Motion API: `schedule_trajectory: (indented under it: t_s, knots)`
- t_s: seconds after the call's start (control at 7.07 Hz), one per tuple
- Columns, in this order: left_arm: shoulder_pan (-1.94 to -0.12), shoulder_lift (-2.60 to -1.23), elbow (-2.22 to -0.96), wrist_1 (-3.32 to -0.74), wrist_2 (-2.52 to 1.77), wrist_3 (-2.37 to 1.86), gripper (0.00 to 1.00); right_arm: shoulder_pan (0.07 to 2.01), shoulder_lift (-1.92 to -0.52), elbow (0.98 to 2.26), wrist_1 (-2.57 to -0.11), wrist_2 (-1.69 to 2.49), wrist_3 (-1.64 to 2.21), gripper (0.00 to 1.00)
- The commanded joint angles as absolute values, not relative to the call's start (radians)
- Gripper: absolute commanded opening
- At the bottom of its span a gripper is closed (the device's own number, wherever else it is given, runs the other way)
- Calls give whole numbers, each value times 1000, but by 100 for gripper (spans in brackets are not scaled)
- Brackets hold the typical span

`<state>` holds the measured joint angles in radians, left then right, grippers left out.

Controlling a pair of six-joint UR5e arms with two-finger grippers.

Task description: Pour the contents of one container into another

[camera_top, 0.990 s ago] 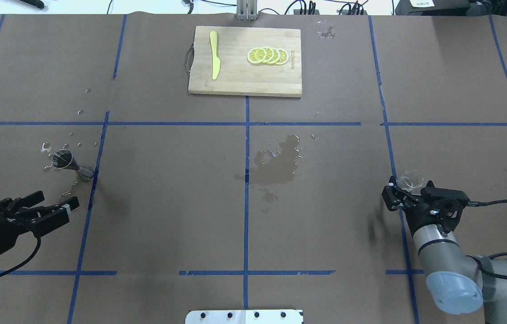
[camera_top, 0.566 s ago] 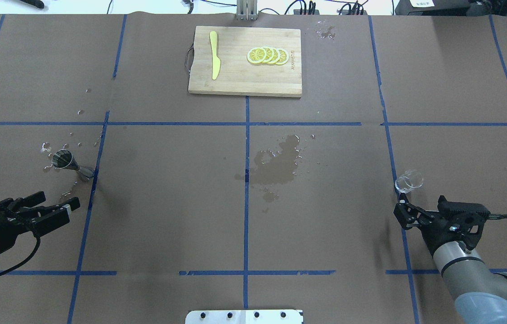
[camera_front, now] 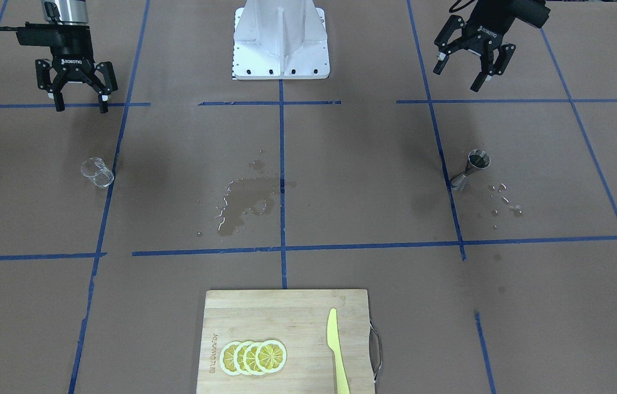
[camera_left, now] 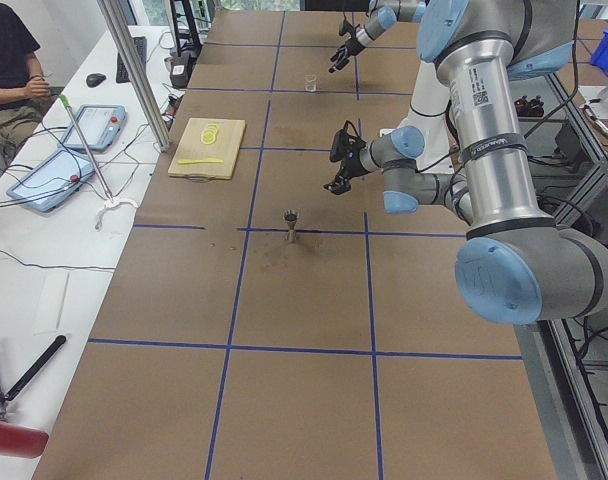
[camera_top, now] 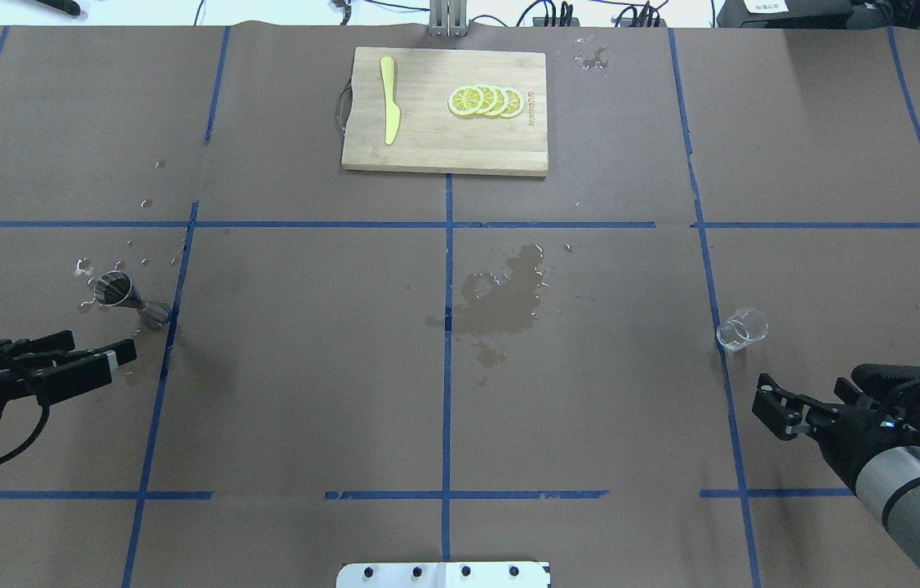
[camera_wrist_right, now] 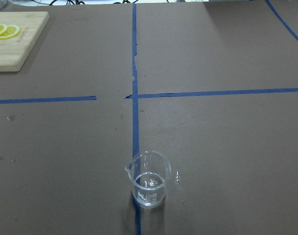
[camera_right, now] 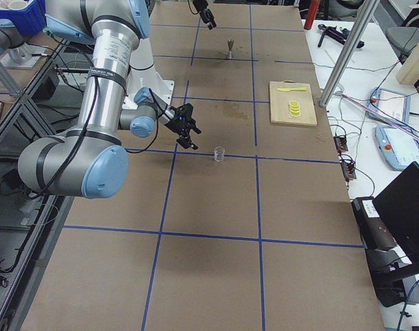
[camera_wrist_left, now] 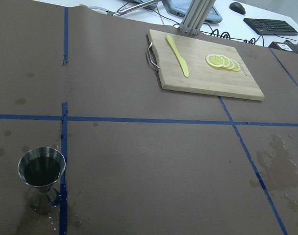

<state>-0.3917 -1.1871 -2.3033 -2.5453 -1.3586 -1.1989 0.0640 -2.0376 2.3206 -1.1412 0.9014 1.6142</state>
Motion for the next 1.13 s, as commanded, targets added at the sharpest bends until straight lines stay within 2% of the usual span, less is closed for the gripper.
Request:
schedule_trajectory:
  t_s: [0.0,0.14,0.42,0.57,0.71,0.99]
  knots:
    - [-506,-1195,-2315,-2530,-1480,-1134,100,173,-2036,2536,-1404,1076,1531,100]
    - [-603,-1196,-2313,-2530,-1576,-1056,100,293,-1982,2609,-1521,1210,1403,100]
    - [-807,-1206,-2292,-2525,-1807,-910,100,569,-1886,2620,-1591,1476,1130,100]
    - [-930,-1221,-2269,-2482,-1942,-811,100,637,-1882,2609,-1592,1538,1029,100]
    - [-1066,-1283,-2232,-2401,-2065,-695,100,710,-1875,2593,-1592,1605,888,100]
    - [-1280,-1356,-2165,-2211,-2192,-455,100,1027,-1815,2451,-1594,1829,513,100]
